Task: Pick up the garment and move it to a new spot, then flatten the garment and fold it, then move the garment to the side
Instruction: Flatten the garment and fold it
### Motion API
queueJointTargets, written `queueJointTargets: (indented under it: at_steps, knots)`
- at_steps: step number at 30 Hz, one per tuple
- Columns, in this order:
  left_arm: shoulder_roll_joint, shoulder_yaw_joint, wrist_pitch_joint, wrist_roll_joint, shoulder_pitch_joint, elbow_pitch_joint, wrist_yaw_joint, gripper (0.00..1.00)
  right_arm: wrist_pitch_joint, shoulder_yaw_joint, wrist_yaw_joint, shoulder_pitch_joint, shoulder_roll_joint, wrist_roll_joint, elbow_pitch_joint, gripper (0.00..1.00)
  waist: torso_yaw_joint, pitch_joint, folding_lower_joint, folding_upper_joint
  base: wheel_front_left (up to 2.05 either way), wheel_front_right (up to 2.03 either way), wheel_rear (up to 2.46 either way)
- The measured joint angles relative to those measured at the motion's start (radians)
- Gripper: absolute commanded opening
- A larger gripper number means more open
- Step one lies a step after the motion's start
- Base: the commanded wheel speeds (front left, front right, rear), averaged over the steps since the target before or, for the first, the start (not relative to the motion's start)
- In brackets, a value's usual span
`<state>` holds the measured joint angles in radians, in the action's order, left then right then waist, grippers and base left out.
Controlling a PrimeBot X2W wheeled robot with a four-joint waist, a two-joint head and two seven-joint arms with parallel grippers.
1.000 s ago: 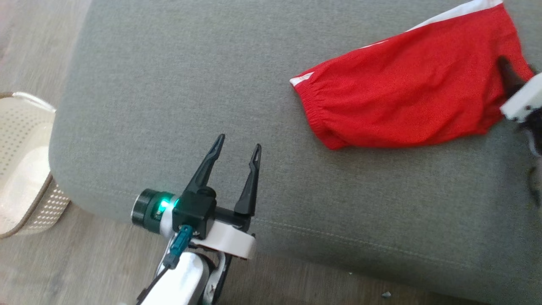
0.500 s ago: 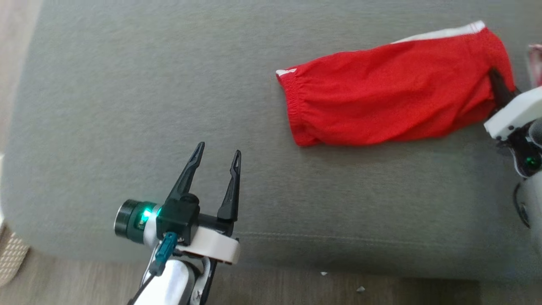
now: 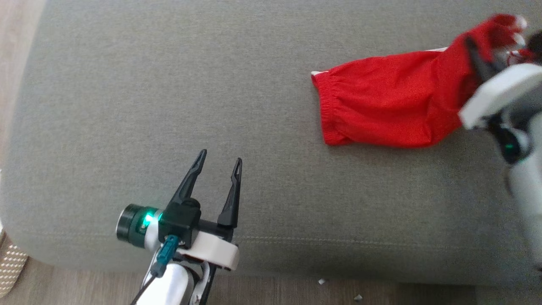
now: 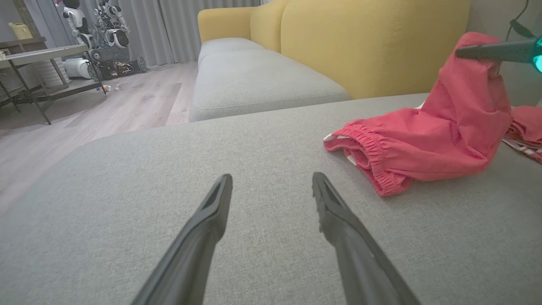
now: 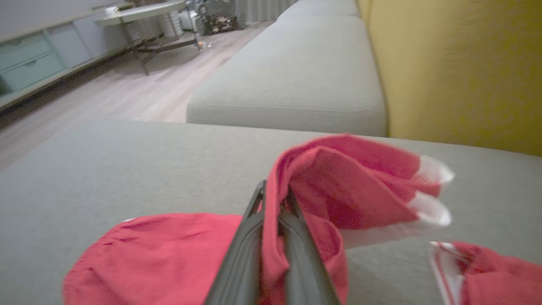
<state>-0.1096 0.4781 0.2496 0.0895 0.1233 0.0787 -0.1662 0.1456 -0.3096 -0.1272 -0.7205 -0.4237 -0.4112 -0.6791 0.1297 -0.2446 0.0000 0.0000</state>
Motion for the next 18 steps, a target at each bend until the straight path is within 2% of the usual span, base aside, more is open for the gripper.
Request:
queueJointTargets:
  at_steps: [1, 4, 9, 14, 15, 16, 17, 18]
  knots:
    - [0.0, 0.0, 0.0, 0.0, 0.0, 0.0, 0.0, 1.0, 0.0, 0.0, 0.0, 0.0, 0.0, 0.0, 0.0, 0.0, 0.0, 0.0, 0.0, 0.0, 0.0, 0.0, 0.0]
    - [0.009, -0.002, 0.0, 0.0, -0.012, 0.009, 0.009, 1.0, 0.067, -0.08, 0.0, 0.001, 0.067, 0.063, 0.082, 0.0, 0.024, 0.009, 0.0, 0.0, 0.0, 0.0, 0.0]
    - [0.018, -0.003, 0.0, 0.0, -0.017, 0.012, 0.018, 1.0, 0.158, -0.175, 0.0, 0.036, 0.146, 0.063, 0.155, 0.0, 0.057, 0.011, 0.0, 0.0, 0.0, 0.0, 0.0]
    - [0.024, -0.007, 0.0, 0.0, -0.018, 0.019, 0.026, 1.0, 0.223, -0.21, 0.0, 0.125, 0.159, 0.062, 0.167, 0.0, 0.083, 0.006, 0.0, 0.0, 0.0, 0.0, 0.0]
    - [0.026, -0.008, 0.0, 0.0, -0.018, 0.02, 0.026, 1.0, 0.23, -0.212, 0.0, 0.138, 0.159, 0.062, 0.169, 0.1, 0.086, 0.005, 0.0, 0.0, 0.0, 0.0, 0.0]
    - [0.028, -0.009, 0.0, 0.0, -0.018, 0.02, 0.026, 1.0, 0.235, -0.212, 0.0, 0.149, 0.16, 0.061, 0.175, 0.43, 0.087, 0.005, 0.0, 0.0, 0.0, 0.0, 0.0]
    - [0.029, -0.01, 0.0, 0.0, -0.018, 0.02, 0.027, 1.0, 0.236, -0.211, 0.0, 0.156, 0.161, 0.057, 0.183, 0.89, 0.088, 0.005, 0.0, 0.0, 0.0, 0.0, 0.0]
    - [0.031, -0.011, 0.0, 0.0, -0.018, 0.02, 0.027, 1.0, 0.231, -0.205, 0.0, 0.163, 0.166, 0.049, 0.196, 1.0, 0.087, 0.006, 0.0, 0.0, 0.0, 0.0, 0.0]
